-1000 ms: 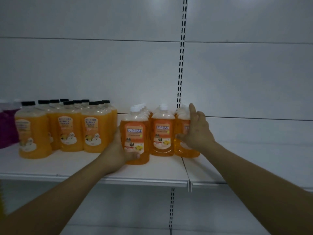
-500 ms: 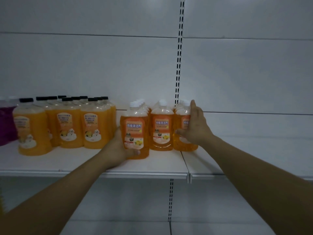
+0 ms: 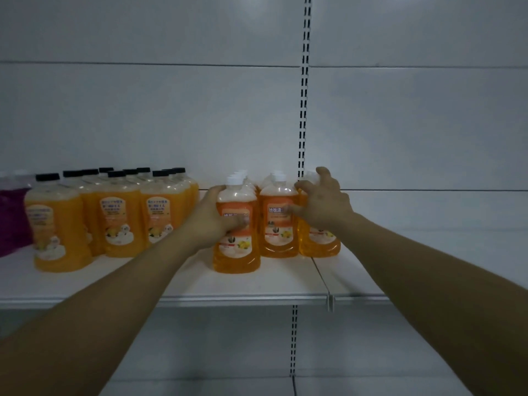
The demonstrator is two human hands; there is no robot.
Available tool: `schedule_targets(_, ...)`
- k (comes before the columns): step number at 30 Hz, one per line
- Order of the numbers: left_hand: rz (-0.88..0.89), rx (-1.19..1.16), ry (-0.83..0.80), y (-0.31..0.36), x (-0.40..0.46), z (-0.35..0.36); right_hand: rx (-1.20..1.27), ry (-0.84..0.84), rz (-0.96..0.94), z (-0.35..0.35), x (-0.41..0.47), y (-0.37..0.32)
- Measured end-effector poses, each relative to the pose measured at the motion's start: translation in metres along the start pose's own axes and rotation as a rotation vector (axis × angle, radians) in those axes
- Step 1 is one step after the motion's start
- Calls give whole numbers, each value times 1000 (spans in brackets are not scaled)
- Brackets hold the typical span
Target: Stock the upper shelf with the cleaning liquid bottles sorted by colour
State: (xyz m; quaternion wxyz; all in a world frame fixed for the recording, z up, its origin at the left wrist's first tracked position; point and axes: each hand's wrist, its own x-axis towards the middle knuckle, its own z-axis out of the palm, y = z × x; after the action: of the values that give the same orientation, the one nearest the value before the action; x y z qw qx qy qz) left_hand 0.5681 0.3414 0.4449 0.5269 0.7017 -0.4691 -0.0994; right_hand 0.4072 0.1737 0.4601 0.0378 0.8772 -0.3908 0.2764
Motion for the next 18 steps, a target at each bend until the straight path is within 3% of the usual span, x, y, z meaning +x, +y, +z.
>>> schedule_targets(12,-6,181,-76,0,-31,-11,-168,7,-77,-9,-15,-9)
schedule_targets(18,-92,446,-70,-13,-63,-27,-36,-23,-203,-18,-33,-28)
